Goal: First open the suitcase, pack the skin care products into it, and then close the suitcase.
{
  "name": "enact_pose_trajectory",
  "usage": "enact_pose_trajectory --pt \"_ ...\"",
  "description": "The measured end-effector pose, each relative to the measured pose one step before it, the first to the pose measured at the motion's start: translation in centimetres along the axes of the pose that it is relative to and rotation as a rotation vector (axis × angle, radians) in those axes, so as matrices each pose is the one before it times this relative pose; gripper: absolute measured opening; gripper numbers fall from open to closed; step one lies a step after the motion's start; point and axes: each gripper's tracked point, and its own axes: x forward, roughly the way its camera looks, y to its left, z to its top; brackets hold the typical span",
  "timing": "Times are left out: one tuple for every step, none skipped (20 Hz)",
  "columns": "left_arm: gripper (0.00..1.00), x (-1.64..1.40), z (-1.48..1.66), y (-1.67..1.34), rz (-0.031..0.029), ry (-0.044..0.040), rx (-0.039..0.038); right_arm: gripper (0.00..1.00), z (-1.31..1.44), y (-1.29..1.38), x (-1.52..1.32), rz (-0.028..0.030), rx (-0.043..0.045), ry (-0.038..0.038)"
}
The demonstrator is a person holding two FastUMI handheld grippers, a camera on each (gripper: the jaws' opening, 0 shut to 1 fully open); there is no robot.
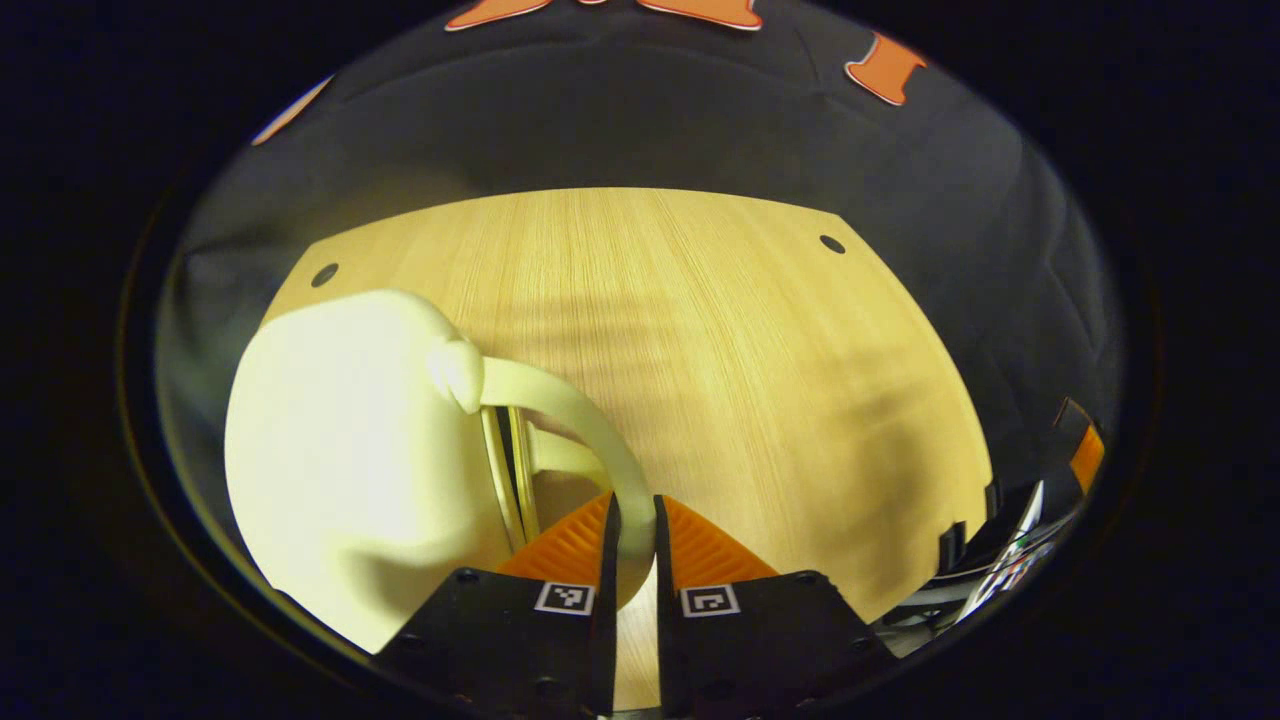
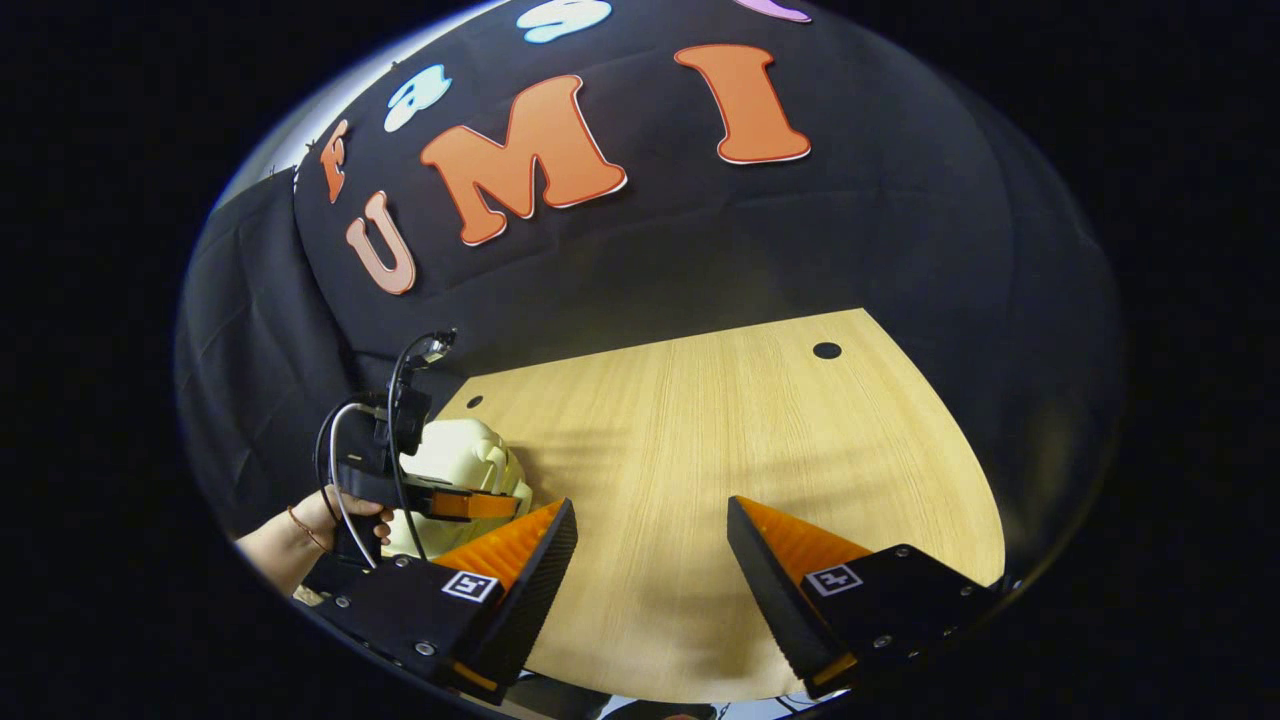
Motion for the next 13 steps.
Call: enact_pose_trajectory --pt "0.18 -0.588 0.542 0.668 0.03654 -0.01844 -0.00172 0.96 0.262 0.007 0.032 -0.00153 -0.00799 -0.00370" --pt "0.36 -0.062 0.543 0.096 0.01072 -0.01863 -0.02176 0.96 0.274 0.116 0.132 0.00060 -0.00989 -0.00715" --pt "0.54 -1.555 0.529 -0.391 -0.01529 -0.02190 -0.02711 0.96 0.418 0.068 0.178 -0.00406 -0.01358 -0.00801" --pt "0.72 -1.332 0.867 -0.163 -0.00175 -0.03299 -0.02118 0.96 0.404 -0.094 0.292 -0.01270 -0.01418 -0.00476" --pt "0.78 -1.563 0.879 0.201 0.00110 -0.04154 -0.01595 0.95 0.251 -0.028 0.150 -0.01019 -0.01039 -0.00588" --pt "0.84 -1.639 1.306 0.350 -0.00382 -0.05165 -0.01010 0.96 0.588 0.241 0.051 -0.00388 -0.00273 -0.01061" --pt "0.85 -1.656 1.595 -0.086 -0.01322 -0.05537 -0.00169 0.96 0.723 0.525 -0.026 0.00310 0.00284 -0.01237" --pt "0.88 -1.856 1.690 0.109 -0.01311 -0.05684 -0.00182 0.96 0.493 0.554 -0.020 0.00535 0.00950 -0.00611" --pt "0.88 -1.669 1.902 0.059 -0.00601 -0.06007 -0.00266 0.96 0.429 0.479 0.085 -0.00091 0.01182 -0.00961" --pt "0.88 -1.579 2.013 0.113 -0.00421 -0.06310 -0.00119 0.96 0.674 0.287 -0.124 -0.01125 0.00695 -0.01730" --pt "0.88 -2.069 1.267 -0.210 -0.00399 -0.07308 -0.00098 0.96 0.837 0.207 -0.207 -0.01778 0.00366 -0.03001" --pt "0.91 -1.040 1.211 -0.674 -0.00919 -0.07545 -0.00136 0.96 1.194 0.477 -0.516 -0.00897 0.00243 -0.05235" --pt "0.92 -1.098 0.915 -0.725 -0.02300 -0.06556 0.00388 0.96 1.379 0.628 -0.560 -0.00178 -0.00232 -0.06274"
